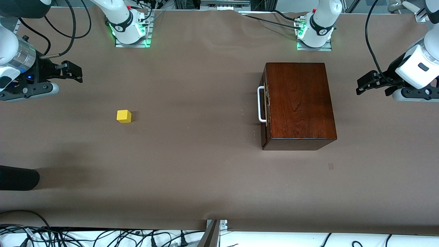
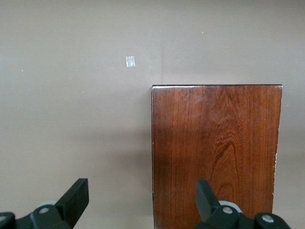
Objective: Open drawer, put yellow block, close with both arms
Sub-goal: 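Reach the left gripper toward the white drawer handle of the box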
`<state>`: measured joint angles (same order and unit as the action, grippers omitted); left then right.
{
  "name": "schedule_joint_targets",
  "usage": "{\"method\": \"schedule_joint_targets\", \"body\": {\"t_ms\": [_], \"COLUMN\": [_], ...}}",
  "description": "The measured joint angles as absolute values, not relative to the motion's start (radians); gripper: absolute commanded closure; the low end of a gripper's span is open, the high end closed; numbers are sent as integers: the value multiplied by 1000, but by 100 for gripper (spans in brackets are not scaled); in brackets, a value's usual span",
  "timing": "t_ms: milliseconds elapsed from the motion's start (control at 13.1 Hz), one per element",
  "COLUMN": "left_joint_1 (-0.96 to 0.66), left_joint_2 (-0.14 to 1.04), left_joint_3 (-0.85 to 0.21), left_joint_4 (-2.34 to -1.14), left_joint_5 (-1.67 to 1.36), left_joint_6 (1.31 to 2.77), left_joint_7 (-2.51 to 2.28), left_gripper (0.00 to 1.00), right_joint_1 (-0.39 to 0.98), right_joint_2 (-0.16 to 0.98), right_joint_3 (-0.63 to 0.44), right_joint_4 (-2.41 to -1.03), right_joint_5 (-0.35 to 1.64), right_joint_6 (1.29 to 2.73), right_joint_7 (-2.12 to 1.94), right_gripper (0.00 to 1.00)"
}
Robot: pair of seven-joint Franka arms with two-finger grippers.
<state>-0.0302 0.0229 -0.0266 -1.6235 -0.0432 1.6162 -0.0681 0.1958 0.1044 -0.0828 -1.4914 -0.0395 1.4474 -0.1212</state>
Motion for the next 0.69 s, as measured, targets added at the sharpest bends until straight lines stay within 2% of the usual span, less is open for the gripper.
{"method": "schedule_joint_targets", "body": {"t_ms": [689], "left_joint_1": [-30], "left_joint_2": [23], "left_joint_3": [-27], "left_joint_4": [-1623], "left_joint_5": [-43], "left_joint_6": [1611], "left_joint_7": [-68], "left_gripper": [0], "right_joint_1": [194], "right_joint_2": [110], "right_joint_3": [-85], "right_joint_4": [-1491], "right_joint_5": [-40], "right_joint_6": [1461], "right_joint_7": [-121], "right_gripper": [0]}}
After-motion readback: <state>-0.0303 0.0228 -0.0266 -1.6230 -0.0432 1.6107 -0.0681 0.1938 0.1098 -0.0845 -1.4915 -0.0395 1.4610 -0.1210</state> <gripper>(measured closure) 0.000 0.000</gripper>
